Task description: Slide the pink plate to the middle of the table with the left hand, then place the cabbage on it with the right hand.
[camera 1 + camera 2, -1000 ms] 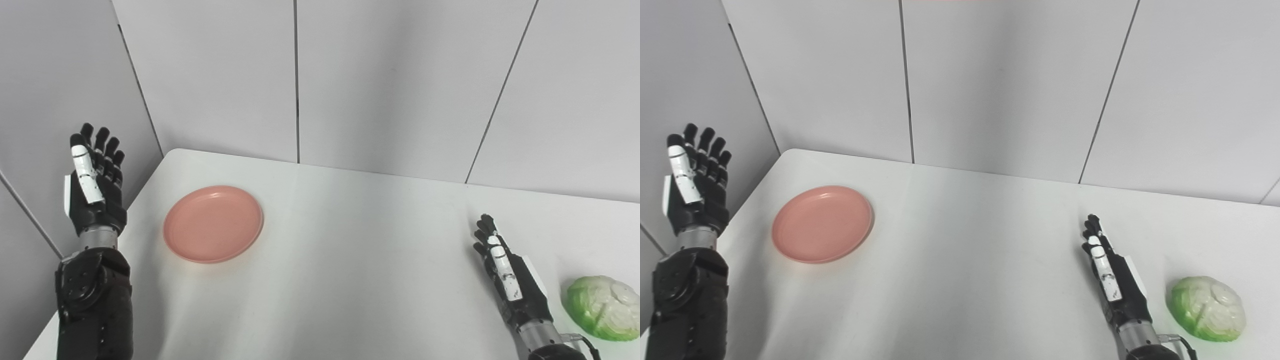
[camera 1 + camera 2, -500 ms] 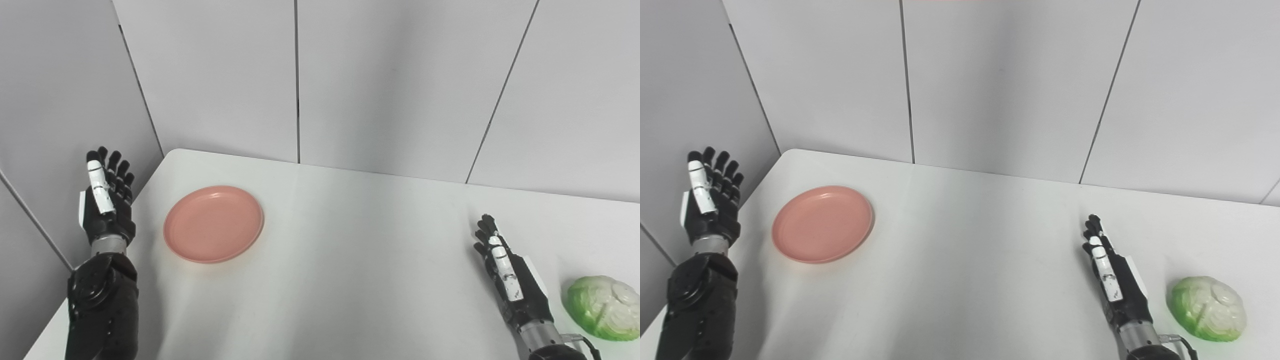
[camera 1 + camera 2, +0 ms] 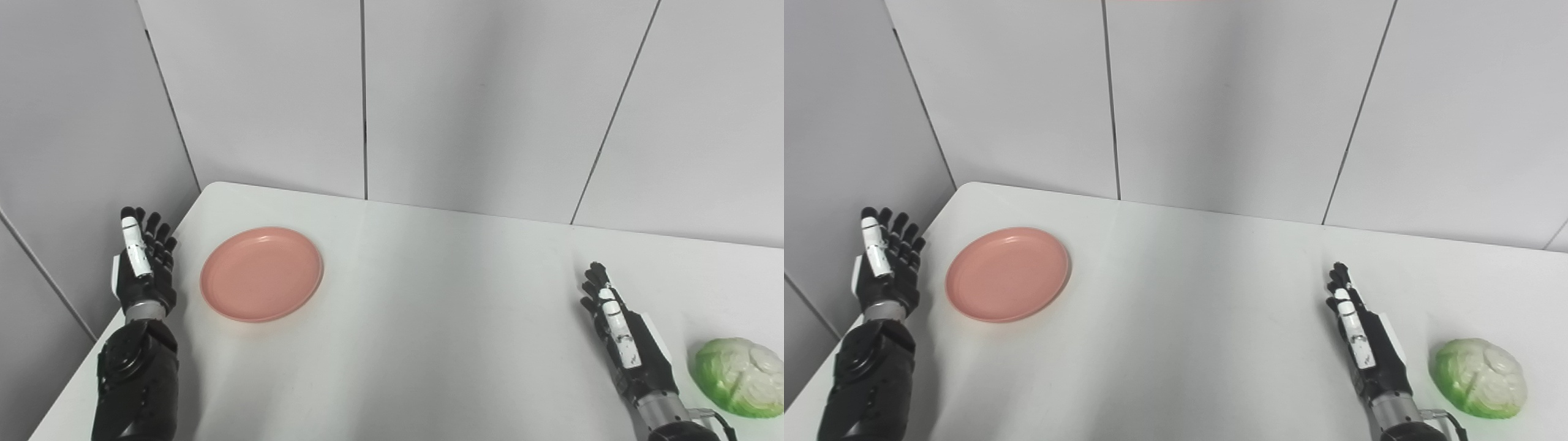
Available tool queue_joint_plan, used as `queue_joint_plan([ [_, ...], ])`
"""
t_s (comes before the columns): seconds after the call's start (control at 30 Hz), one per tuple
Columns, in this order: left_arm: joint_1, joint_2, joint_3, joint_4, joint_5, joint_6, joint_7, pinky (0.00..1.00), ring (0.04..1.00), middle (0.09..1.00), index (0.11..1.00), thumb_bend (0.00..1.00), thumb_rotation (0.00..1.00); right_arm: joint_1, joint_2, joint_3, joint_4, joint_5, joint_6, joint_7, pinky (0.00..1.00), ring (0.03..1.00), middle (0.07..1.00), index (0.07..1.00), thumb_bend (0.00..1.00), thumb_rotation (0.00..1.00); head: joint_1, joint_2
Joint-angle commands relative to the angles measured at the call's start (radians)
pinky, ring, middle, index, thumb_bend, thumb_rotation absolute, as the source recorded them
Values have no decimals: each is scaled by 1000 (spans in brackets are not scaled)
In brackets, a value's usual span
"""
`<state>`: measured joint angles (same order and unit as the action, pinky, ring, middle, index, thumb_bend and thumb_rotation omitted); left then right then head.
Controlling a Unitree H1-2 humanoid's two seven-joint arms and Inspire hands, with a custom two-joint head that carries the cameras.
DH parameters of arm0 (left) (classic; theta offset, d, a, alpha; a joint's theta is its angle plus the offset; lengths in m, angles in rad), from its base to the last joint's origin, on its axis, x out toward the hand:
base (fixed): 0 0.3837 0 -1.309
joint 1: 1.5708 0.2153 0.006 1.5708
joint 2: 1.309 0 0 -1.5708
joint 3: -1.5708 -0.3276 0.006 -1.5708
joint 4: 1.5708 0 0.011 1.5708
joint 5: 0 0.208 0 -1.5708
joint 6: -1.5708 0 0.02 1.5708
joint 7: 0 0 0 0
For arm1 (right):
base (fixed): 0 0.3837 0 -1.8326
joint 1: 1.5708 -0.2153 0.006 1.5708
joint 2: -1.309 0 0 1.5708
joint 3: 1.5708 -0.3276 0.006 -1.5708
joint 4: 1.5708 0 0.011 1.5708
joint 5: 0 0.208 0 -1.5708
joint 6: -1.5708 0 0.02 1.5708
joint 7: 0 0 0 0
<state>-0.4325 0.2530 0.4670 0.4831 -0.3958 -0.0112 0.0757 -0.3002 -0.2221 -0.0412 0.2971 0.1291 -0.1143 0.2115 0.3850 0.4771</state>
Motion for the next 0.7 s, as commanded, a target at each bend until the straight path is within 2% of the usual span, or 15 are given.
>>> queue_joint_plan([
  [0.0,-48,32,3,10,-4,-48,-15,983,975,971,964,550,1000,-5,-13,-5,0,1,7,5,1000,1000,1000,1000,138,1000,1,3],
  [0.23,-65,34,3,101,-26,-87,-59,998,965,964,954,568,1000,-5,-14,-4,2,1,6,6,1000,1000,1000,1000,151,1000,0,4],
  [0.4,-74,48,-13,159,-30,-79,-95,996,978,976,973,596,1000,-4,-11,-6,2,-6,-1,-1,1000,1000,1000,1000,149,1000,-2,8],
  [0.53,-74,48,-27,161,-20,-52,-99,961,978,982,988,600,1000,-7,-10,-10,1,6,10,8,1000,1000,1000,1000,139,1000,-4,11],
  [0.67,-75,46,-45,171,-13,-35,-103,985,971,980,989,595,1000,-4,-11,-7,-3,3,11,7,1000,1000,1000,1000,139,1000,-7,13],
])
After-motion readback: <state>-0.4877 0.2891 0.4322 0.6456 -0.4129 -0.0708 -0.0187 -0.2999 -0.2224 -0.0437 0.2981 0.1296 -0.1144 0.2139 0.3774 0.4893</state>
